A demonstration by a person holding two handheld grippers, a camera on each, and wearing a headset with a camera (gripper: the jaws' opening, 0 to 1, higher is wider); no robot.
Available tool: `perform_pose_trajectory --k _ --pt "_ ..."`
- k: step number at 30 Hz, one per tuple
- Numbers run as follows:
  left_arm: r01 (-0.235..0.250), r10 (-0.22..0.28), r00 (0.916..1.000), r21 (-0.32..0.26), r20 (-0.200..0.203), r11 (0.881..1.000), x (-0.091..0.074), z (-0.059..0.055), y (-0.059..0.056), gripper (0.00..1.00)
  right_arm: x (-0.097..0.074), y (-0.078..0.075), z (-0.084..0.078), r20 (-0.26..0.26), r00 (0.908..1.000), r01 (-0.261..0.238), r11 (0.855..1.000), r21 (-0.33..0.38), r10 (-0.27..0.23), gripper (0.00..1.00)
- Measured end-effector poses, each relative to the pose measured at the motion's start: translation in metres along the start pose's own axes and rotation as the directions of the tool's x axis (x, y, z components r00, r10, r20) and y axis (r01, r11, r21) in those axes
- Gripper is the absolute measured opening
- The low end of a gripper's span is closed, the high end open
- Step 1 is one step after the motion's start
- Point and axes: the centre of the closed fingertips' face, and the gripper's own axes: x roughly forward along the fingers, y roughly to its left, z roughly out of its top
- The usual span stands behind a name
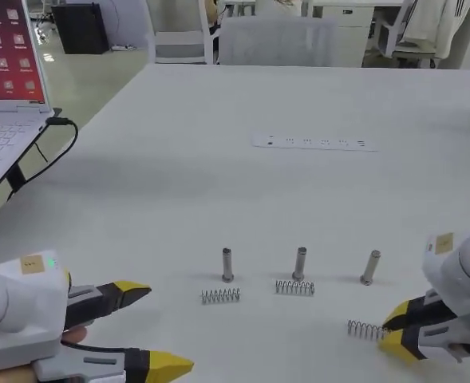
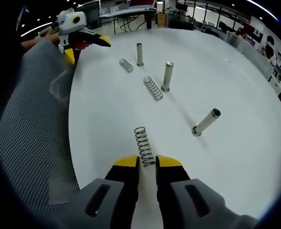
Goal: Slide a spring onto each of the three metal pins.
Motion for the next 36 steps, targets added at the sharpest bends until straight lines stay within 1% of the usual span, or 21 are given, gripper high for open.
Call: perform_pose_trajectory --k 9,13,16,20,23,28,31,33,36 --pt "0.002 -0.002 1.0 0.013 -0.004 1.0 0.0 0.0 0.0 0.7 0.001 0.002 0.001 -0.018 0.9998 0.0 0.998 -0.06 -0.001 0.09" --pt "0.005 -0.005 1.0 0.019 -0.005 1.0 0.0 0.001 -0.001 0.7 -0.002 0.003 0.007 -0.001 1.0 -0.003 0.998 -0.055 0.003 0.09" --pt "0.015 -0.015 0.9999 0.024 -0.009 1.0 0.0 0.0 -0.003 0.69 -0.003 0.004 0.009 -0.001 1.0 -0.009 0.998 -0.055 0.008 0.08" --pt "0.026 -0.025 0.9996 0.026 -0.014 0.999 0.0 0.0 -0.005 0.68 -0.003 0.005 0.009 -0.004 0.9999 -0.014 0.999 -0.048 0.014 0.08" --pt "0.045 -0.045 0.9989 0.023 -0.015 0.999 -0.001 0.001 -0.008 0.67 -0.002 0.005 0.008 -0.002 0.9999 -0.016 0.999 -0.041 0.016 0.08" --pt "0.049 -0.049 0.9987 0.019 -0.014 0.999 -0.006 0.001 -0.006 0.65 -0.002 0.007 0.009 -0.005 0.9997 -0.022 0.999 -0.043 0.022 0.08" --pt "0.056 -0.055 0.9984 0.019 -0.012 0.998 -0.007 0.004 -0.008 0.64 -0.002 0.009 0.011 -0.002 0.9997 -0.024 0.999 -0.046 0.024 0.08" --pt "0.065 -0.065 0.9978 0.03 -0.014 0.997 -0.007 0.006 -0.01 0.64 -0.003 0.01 0.014 -0.002 0.9996 -0.027 0.998 -0.051 0.027 0.08" --pt "0.095 -0.094 0.9955 0.044 -0.009 0.995 -0.004 0.013 -0.017 0.63 -0.004 0.012 0.017 0.0 0.9996 -0.029 0.998 -0.058 0.029 0.08"
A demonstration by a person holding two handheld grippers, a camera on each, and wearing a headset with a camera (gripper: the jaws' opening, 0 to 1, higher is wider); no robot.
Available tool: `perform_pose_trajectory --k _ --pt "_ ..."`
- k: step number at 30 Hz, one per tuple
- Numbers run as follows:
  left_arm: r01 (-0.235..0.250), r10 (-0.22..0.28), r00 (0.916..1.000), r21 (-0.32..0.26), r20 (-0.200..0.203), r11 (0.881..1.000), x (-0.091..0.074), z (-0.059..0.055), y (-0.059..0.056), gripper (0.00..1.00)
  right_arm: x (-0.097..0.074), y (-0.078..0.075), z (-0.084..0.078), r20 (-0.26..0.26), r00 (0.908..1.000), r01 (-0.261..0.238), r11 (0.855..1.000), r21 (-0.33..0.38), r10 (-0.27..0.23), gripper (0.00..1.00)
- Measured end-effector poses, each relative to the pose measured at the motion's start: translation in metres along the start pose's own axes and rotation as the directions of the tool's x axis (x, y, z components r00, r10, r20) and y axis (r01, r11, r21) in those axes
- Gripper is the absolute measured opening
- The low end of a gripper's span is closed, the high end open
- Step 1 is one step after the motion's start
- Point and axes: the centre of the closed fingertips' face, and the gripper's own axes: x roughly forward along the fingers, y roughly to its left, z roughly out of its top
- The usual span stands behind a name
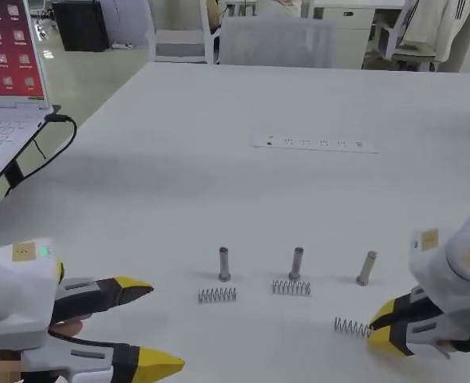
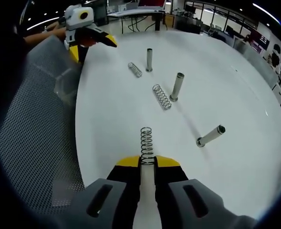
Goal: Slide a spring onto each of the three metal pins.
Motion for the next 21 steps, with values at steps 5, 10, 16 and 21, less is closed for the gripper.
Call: perform_pose_trajectory --k 5,10,16,21 --pt "0.042 -0.042 0.9991 0.024 -0.003 0.999 0.006 0.006 -0.008 0.62 -0.002 0.002 0.007 0.003 1.0 -0.001 1.0 -0.011 0.001 0.08" --pt "0.081 -0.08 0.9966 0.045 -0.017 0.996 0.012 0.007 -0.013 0.61 -0.004 0.006 0.016 0.02 0.9998 -0.009 1.0 -0.015 0.009 0.08" --pt "0.119 -0.116 0.9925 0.076 -0.038 0.99 0.019 0.011 -0.016 0.59 -0.003 0.013 0.028 0.028 0.9994 -0.02 0.999 -0.038 0.021 0.08" --pt "0.149 -0.146 0.9884 0.104 -0.043 0.983 0.027 0.021 -0.018 0.57 -0.001 0.02 0.04 0.034 0.9986 -0.037 0.997 -0.074 0.04 0.08"
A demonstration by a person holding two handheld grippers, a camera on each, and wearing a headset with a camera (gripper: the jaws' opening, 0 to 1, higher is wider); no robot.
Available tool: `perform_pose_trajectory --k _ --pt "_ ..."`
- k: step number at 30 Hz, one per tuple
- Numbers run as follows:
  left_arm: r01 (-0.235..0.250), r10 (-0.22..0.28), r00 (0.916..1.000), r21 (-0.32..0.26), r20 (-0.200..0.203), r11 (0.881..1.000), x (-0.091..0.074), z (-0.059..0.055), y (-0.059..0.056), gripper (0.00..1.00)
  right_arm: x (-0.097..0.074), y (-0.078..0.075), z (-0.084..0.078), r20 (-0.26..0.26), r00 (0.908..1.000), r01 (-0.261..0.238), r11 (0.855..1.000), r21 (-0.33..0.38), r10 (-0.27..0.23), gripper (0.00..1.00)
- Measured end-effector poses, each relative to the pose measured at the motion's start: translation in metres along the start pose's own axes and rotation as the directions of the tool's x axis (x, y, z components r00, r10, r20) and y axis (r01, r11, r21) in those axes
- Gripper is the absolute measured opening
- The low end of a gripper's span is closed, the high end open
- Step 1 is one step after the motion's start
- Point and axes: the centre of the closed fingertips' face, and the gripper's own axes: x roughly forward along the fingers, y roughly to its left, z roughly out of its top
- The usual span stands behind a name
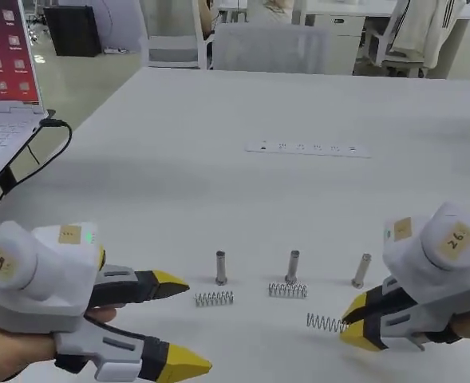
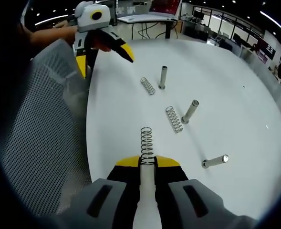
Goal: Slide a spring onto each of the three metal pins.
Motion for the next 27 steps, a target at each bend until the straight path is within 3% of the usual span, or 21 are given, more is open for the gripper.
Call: perform_pose_trajectory --k 14,27 --pt "0.077 -0.074 0.9963 0.066 -0.044 0.995 0.012 0.012 -0.008 0.53 0.0 0.011 0.031 0.006 0.9995 -0.03 0.995 -0.091 0.03 0.08" --pt "0.143 -0.132 0.9875 0.137 -0.087 0.98 0.028 0.026 -0.016 0.49 -0.001 0.017 0.048 0.002 0.9992 -0.038 0.987 -0.155 0.039 0.08"
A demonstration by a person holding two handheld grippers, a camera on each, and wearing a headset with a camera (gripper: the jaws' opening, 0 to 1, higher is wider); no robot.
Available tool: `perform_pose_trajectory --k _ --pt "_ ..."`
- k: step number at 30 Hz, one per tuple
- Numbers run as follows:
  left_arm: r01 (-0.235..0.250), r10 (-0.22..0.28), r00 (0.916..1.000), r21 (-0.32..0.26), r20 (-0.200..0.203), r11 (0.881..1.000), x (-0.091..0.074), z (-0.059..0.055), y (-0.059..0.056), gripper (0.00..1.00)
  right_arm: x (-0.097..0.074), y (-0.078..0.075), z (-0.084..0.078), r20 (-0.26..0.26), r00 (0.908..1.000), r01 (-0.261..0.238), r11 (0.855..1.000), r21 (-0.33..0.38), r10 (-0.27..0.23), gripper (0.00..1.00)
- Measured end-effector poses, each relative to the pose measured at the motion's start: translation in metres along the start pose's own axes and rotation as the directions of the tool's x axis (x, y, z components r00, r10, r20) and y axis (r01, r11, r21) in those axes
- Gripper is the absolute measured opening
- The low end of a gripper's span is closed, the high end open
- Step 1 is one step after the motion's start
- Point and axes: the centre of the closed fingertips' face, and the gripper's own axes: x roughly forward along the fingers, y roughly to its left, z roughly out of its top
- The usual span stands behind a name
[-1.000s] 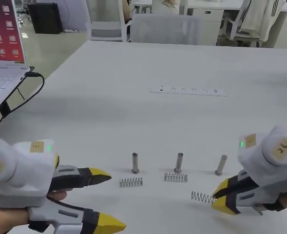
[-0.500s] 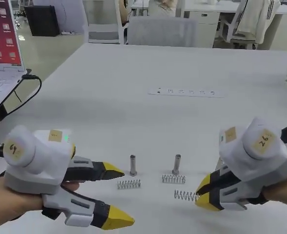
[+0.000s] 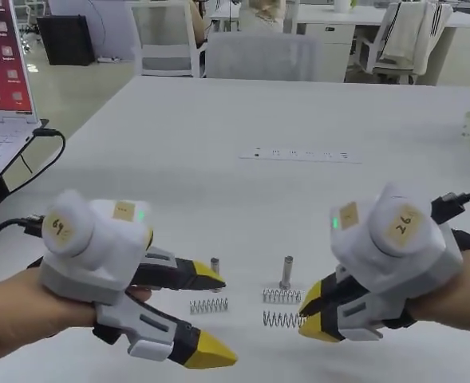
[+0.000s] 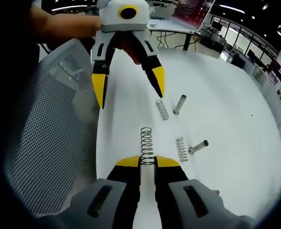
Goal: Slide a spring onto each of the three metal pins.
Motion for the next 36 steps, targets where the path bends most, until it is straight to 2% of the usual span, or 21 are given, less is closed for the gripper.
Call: perform_pose_trajectory --k 9,24,36 --pt "0.028 -0.028 0.9996 0.023 0.0 0.999 0.011 0.007 0.001 0.44 -0.001 -0.001 0.009 -0.001 1.0 -0.005 1.0 -0.029 0.005 0.08" --pt "0.03 -0.031 0.9994 0.057 0.013 0.998 0.017 0.01 0.004 0.27 -0.002 0.002 0.018 -0.01 0.9998 -0.016 0.998 -0.066 0.015 0.08" --pt "0.034 -0.035 0.9993 0.102 0.011 0.994 0.021 0.011 0.002 0.19 -0.001 0.005 0.022 -0.018 0.9995 -0.026 0.996 -0.09 0.024 0.08"
